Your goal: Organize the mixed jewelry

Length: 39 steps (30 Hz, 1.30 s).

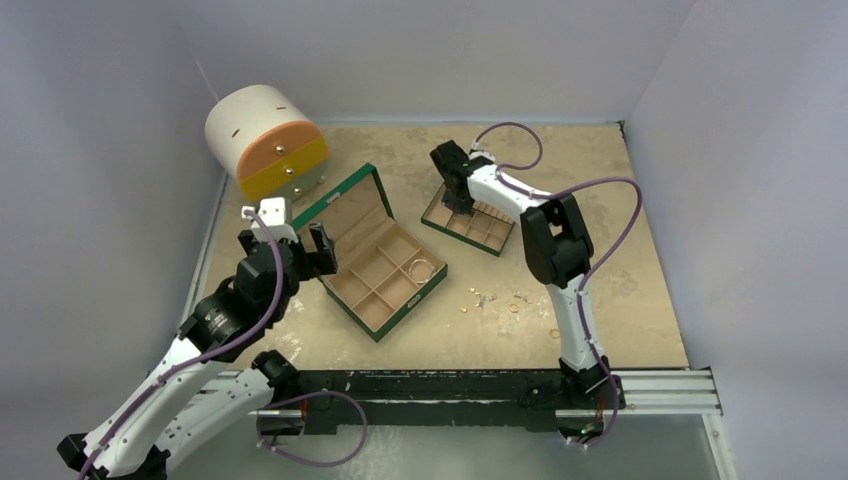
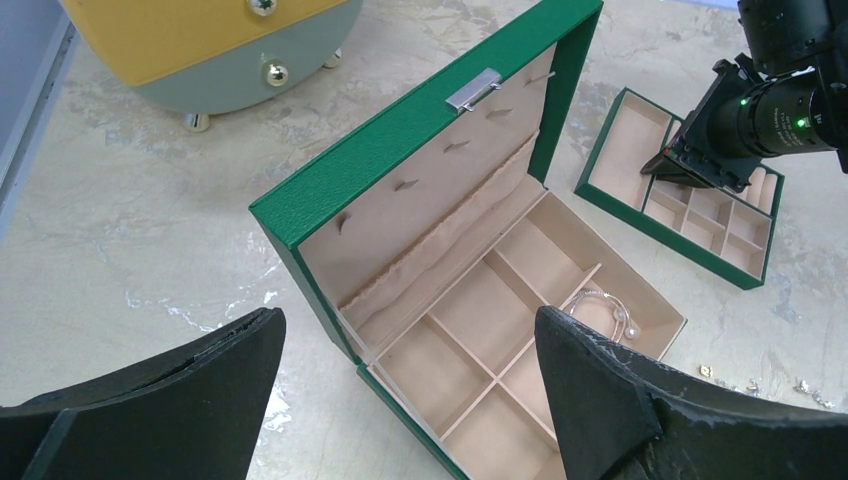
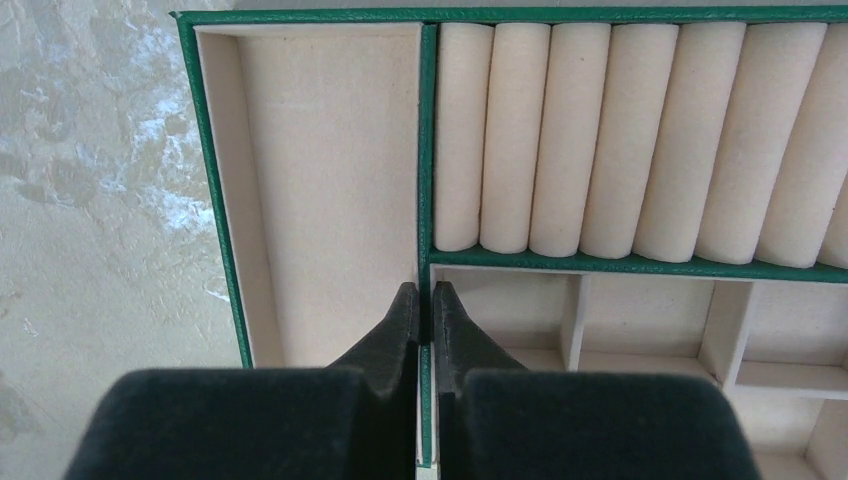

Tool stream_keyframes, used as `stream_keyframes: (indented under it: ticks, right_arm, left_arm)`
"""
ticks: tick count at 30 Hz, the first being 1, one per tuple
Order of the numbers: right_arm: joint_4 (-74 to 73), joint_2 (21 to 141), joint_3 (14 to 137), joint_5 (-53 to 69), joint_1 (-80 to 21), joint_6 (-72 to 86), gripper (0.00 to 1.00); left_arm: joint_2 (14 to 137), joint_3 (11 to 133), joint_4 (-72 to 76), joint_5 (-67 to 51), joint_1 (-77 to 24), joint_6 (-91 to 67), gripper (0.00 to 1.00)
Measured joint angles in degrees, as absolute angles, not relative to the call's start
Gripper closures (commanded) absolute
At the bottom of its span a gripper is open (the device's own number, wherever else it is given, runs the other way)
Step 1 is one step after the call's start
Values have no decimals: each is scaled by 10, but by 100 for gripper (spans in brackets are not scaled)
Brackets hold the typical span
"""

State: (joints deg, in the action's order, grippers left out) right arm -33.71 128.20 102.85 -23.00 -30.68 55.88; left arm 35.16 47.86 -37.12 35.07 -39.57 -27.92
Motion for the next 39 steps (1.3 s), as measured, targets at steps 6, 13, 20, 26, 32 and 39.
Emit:
stream_keyframes:
  ticks: [6, 13, 20, 26, 32, 39]
  right_arm:
    - [-336, 1282, 1028, -231, -307, 554, 100]
    - [-326, 1242, 995, -231, -307, 519, 100]
    - [-308, 1142, 953, -234, -307, 468, 100]
    - [-289, 1066, 905, -222, -307, 405, 100]
    - [-270, 1006, 860, -185, -321, 325, 100]
    - [-262, 969, 858, -163, -413, 232, 100]
  left_arm:
    - [347, 479, -371, 352, -396, -279, 4]
    - [346, 479, -371, 352, -396, -279, 4]
    - [345, 479, -371, 352, -396, -279, 4]
    - [341, 479, -371, 352, -396, -280, 5]
    - [323, 479, -371, 357, -396, -285, 5]
    - [294, 479, -373, 368, -396, -291, 6]
